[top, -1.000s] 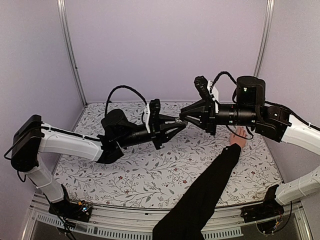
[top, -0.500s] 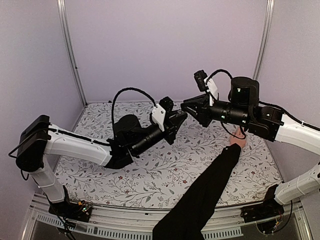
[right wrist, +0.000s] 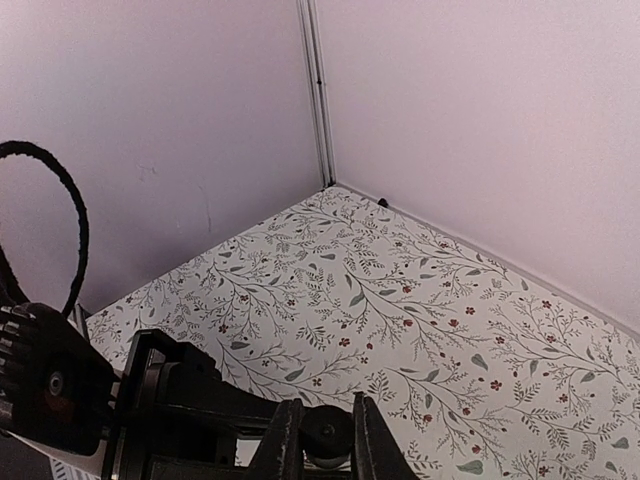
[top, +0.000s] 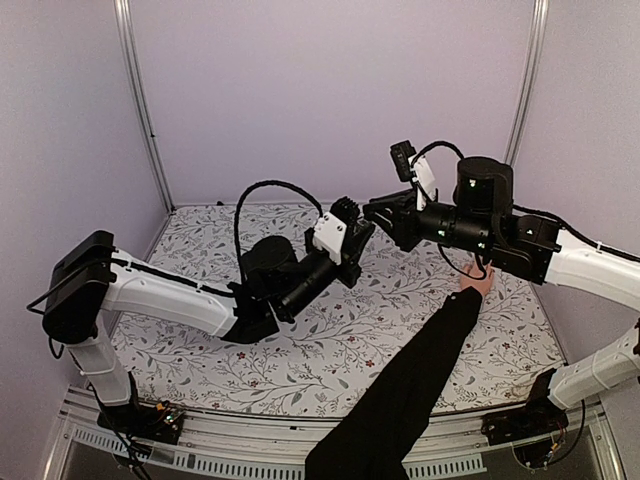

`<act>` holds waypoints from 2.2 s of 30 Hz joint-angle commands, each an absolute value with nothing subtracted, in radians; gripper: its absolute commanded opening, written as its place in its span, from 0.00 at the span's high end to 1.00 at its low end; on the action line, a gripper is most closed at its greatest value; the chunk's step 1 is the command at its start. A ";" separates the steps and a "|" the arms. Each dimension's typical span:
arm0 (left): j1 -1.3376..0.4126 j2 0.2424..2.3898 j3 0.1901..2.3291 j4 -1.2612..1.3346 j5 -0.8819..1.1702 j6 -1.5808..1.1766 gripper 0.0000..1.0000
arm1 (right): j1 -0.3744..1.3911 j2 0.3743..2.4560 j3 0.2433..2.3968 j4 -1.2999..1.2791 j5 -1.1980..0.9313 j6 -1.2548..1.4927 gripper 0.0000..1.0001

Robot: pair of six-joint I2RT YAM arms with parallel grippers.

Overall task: Paint the nails
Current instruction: Screw the nail polish bottle.

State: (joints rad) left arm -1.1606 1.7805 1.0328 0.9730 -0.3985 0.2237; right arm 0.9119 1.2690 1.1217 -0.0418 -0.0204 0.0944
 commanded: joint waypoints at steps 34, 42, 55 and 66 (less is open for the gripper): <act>-0.984 1.673 0.957 0.935 0.936 -0.032 1.00 | 0.909 1.072 1.117 -0.278 -0.633 -0.224 0.19; -0.973 1.741 0.982 1.117 1.126 -0.234 1.00 | 0.912 1.131 1.160 -0.351 -0.832 -0.321 0.40; -0.974 1.771 1.008 1.127 1.145 -0.278 1.00 | 0.980 1.201 1.203 -0.387 -0.861 -0.362 0.49; -0.974 1.771 1.000 1.143 1.137 -0.284 1.00 | 0.994 1.232 1.217 -0.398 -0.857 -0.379 0.79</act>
State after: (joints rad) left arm -0.9855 1.7622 0.9840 1.1038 1.1416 -0.2710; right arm 0.9817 1.2228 1.1873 -0.3798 -0.8448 -0.3721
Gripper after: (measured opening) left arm 0.181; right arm 0.245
